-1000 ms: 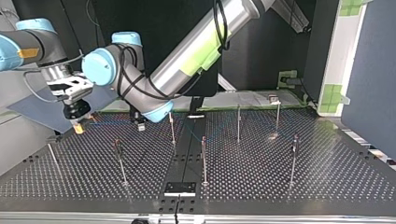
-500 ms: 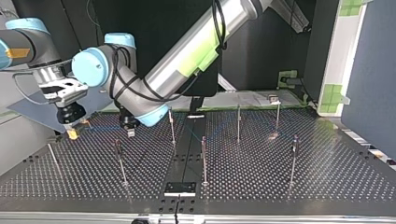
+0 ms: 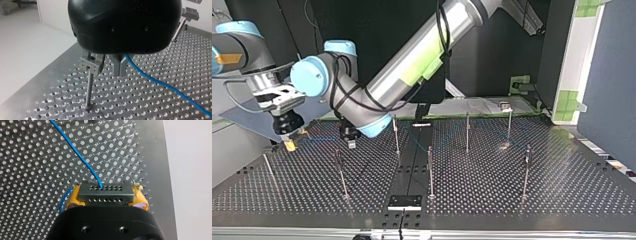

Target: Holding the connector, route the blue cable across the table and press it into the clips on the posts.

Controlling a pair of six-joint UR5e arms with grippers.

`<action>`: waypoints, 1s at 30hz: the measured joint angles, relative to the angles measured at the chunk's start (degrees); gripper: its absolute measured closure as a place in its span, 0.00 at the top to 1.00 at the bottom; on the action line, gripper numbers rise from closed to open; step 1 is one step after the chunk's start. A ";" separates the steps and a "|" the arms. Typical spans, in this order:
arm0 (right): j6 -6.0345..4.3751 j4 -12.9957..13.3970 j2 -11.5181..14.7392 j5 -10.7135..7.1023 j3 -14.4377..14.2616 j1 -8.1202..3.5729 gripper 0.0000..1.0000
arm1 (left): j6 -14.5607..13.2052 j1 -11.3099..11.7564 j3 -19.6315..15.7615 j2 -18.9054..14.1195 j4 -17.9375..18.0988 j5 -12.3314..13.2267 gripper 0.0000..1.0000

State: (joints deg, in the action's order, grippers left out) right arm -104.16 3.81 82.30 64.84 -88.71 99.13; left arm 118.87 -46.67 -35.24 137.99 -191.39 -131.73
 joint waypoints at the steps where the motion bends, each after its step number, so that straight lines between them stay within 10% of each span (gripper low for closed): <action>1: 0.06 0.03 -0.24 -0.25 0.07 -0.08 0.00 | -0.01 0.08 0.26 0.20 0.01 -0.03 0.00; 30: 1.02 0.07 -2.63 -3.65 4.49 -1.50 0.00 | -0.31 2.09 5.23 2.50 0.16 -0.86 0.00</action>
State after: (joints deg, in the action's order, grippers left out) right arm -103.13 3.88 79.67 61.19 -84.23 97.63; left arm 118.56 -44.58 -30.01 140.49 -191.23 -132.59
